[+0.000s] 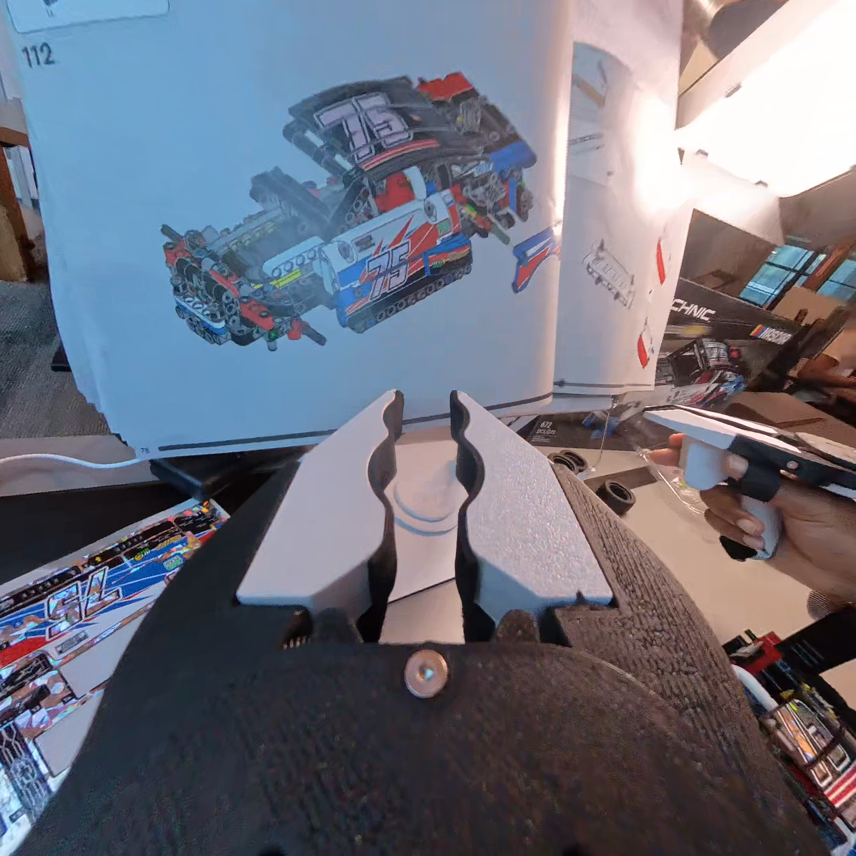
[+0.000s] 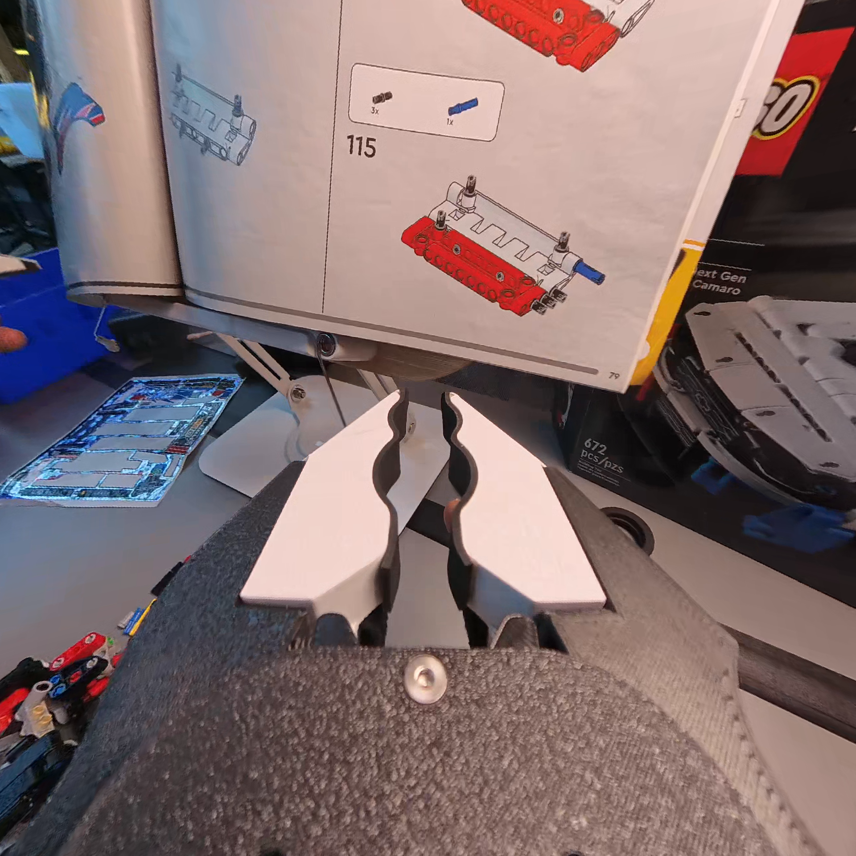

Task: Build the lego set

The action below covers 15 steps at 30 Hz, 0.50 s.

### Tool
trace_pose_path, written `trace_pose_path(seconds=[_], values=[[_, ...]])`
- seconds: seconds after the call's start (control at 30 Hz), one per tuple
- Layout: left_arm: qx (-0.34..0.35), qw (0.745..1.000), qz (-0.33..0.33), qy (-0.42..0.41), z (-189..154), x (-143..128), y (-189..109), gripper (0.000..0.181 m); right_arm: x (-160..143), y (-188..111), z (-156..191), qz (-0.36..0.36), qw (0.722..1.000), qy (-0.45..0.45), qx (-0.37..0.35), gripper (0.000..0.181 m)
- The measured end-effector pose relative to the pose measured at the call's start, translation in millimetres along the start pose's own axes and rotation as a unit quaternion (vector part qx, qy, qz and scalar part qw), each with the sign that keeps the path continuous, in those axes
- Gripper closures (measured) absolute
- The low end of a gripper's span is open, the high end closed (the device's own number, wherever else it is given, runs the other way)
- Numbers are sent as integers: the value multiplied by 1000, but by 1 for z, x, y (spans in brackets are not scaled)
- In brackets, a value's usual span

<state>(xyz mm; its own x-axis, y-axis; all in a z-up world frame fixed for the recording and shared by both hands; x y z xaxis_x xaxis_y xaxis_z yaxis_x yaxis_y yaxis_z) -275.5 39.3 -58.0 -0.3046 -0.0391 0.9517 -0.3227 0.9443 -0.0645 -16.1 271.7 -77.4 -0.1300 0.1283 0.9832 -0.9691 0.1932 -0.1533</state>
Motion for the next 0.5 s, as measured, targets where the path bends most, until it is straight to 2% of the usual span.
trace_pose_path(seconds=[0.1, 0.17, 0.23, 0.37, 0.5], values=[[-10, 1000, -4, 9, -8, 2, 5, 162, 9, -10, -7, -15, 1000, -6, -20, 167], [-18, 997, -25, 72, -27, 8, 9, 160, 20, -16, -16, -28, 999, -21, -41, 161], [-33, 987, -36, 152, -51, 13, 16, 158, 32, -15, -24, -30, 998, -26, -51, 147], [-20, 956, -26, 291, -88, 16, 45, 162, 46, 1, -22, 2, 999, -24, -26, 120], [23, 915, -17, 402, -101, 15, 66, 181, 52, 12, -21, 13, 999, -27, -33, 98]])
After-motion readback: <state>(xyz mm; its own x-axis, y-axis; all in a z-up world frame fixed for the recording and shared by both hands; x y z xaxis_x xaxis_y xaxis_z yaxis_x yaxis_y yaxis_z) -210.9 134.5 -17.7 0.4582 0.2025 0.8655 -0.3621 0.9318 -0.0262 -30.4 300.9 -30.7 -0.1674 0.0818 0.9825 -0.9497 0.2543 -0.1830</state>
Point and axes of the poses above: each gripper's, where its closed fingertips meet, y out along the fingers, x out of its top, z = x × y across the jaws, the point moved 9 cm from there along -y, back along the fingers, and after that the axes turned 11 degrees about x, right-handed, at the moved point
